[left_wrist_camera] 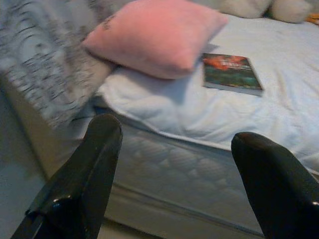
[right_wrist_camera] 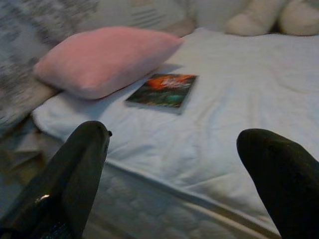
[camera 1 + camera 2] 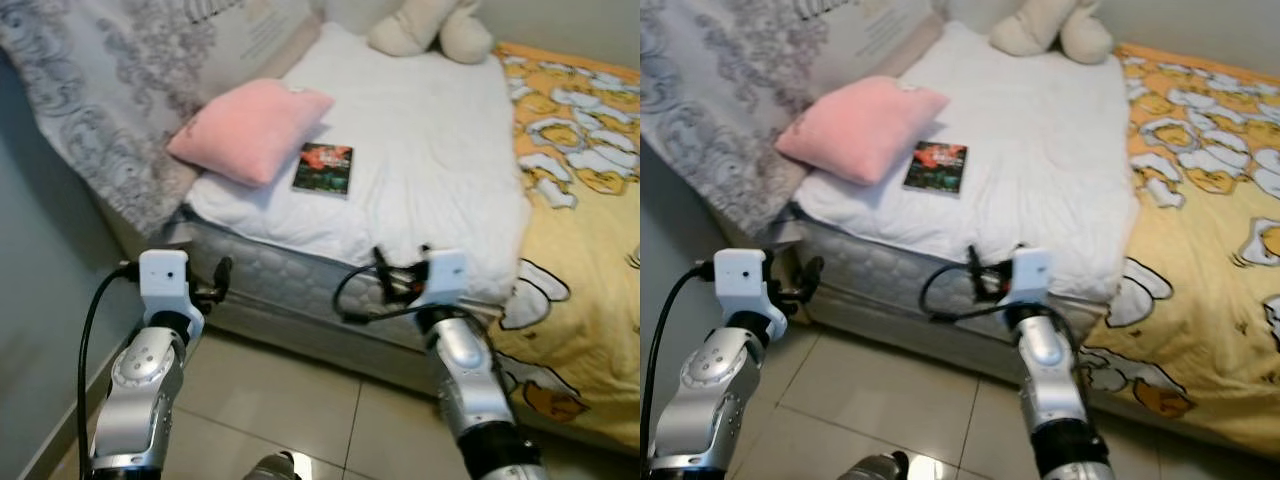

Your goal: Clean up the room

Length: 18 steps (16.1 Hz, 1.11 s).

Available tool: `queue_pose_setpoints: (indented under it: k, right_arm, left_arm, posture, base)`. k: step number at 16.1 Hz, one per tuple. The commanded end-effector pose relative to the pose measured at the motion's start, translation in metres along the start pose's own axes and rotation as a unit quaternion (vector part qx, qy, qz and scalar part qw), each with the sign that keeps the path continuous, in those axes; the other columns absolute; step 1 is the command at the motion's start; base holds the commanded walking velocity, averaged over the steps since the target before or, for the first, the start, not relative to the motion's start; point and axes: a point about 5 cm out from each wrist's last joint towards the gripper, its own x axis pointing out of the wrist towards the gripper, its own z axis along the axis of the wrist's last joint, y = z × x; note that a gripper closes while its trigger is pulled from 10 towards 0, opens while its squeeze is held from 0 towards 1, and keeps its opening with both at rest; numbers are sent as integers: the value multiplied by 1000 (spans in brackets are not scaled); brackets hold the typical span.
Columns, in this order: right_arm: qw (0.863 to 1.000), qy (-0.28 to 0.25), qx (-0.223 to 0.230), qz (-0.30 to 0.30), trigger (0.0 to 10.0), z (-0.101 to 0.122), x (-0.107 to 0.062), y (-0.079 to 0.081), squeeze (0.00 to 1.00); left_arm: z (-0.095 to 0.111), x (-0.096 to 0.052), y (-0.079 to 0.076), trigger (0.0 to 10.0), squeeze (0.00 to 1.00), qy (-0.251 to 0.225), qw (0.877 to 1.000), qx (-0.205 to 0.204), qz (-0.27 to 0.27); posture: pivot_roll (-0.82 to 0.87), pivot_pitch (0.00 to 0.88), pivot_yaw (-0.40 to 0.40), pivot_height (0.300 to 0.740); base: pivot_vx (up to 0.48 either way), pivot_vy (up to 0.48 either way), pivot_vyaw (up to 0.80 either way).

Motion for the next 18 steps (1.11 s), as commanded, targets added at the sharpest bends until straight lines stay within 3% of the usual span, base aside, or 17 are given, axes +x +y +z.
queue_pose_setpoints:
  k: [1,5,7,11,16,18]
  right_arm:
    - [1000,-5,-9,-3,10000,7,3,-8,553]
    - [1000,-1,-26,0,10000,13,11,-15,557]
    - [1000,0,-31,2,10000,15,14,-15,561]
    - [1000,7,-28,5,10000,14,16,-17,561]
    - [1000,13,-5,-15,10000,4,9,-22,561]
    - [1000,14,-2,-17,10000,2,7,-21,561]
  left_arm:
    - [4,3,2,10000,0,-4,1000,-13,16]
    - [12,6,2,10000,0,-14,999,6,37]
    - [8,6,9,10000,0,6,996,-45,72]
    - [5,7,6,10000,0,12,997,-16,73]
    - [20,12,-8,10000,0,-22,998,51,24]
    - [22,12,-9,10000,0,-29,998,53,21]
  posture:
    - [290,0,-78,740]
    - [294,0,-86,740]
    - [296,0,-90,740]
    - [306,0,-106,740]
    - [290,0,-86,740]
    - [285,0,-80,740]
  base:
    - [0,0,519]
    - [325,0,520]
    - [349,324,519]
    - [157,182,519]
    - [0,0,520]
    - [0,0,519]
